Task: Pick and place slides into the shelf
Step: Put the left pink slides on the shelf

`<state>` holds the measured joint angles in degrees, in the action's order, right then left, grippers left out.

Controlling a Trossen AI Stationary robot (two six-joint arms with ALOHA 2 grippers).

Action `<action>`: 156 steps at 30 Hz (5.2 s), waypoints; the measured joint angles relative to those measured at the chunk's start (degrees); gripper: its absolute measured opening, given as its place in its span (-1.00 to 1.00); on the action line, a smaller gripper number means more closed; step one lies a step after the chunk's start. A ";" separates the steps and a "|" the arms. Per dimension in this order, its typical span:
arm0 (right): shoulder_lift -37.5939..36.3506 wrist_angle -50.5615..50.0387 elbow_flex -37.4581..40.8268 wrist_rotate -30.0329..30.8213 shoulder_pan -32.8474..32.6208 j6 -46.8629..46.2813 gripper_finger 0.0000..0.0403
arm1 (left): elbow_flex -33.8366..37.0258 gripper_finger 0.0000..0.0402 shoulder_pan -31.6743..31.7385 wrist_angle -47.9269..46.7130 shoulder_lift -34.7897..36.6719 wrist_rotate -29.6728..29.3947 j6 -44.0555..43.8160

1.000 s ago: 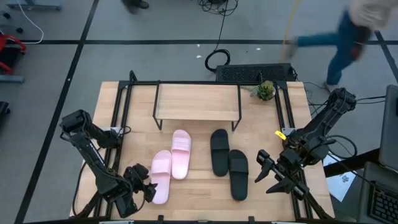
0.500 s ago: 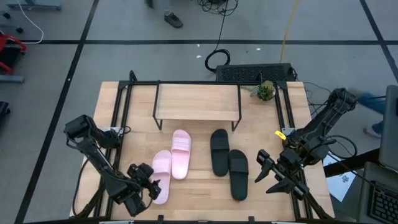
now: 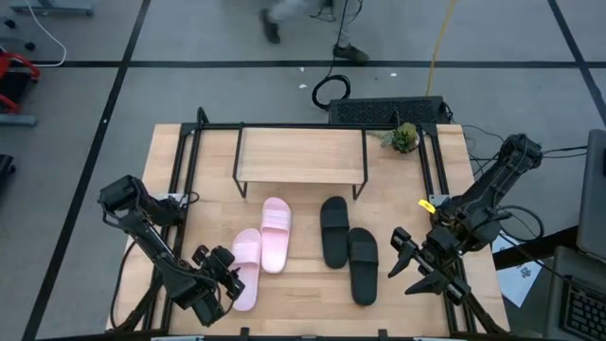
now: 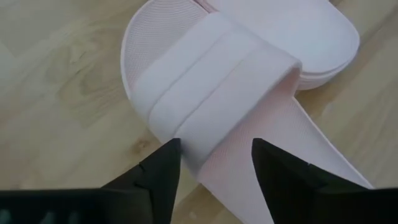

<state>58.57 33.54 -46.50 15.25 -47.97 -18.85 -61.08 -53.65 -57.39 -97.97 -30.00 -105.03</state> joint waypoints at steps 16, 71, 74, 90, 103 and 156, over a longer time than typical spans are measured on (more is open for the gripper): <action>0.00 -0.02 0.00 5.91 0.04 3.53 -0.04 | 0.00 0.05 4.01 -0.02 0.00 -1.95 8.15; 0.00 -0.15 0.00 8.79 0.02 4.84 -0.04 | -29.51 -0.99 8.07 -31.95 -3.80 -4.56 29.30; 0.01 -0.38 0.02 8.79 0.02 4.98 -0.04 | -34.36 -1.00 10.49 -32.37 -2.01 -10.96 34.90; 0.02 -2.16 0.02 13.26 0.00 6.46 -0.04 | -38.88 -1.00 48.60 -26.18 4.94 -20.77 88.34; -0.07 -2.10 0.02 25.51 0.02 9.06 -0.04 | -36.03 -1.00 66.11 -10.12 5.45 -10.71 114.61; -5.68 -1.69 0.02 35.70 2.60 15.24 -0.04 | -5.11 -0.87 77.70 17.79 16.63 -0.77 124.68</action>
<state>52.88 31.85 -46.48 50.95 -45.36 -3.61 -66.19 24.05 -39.59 -81.34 -30.77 19.64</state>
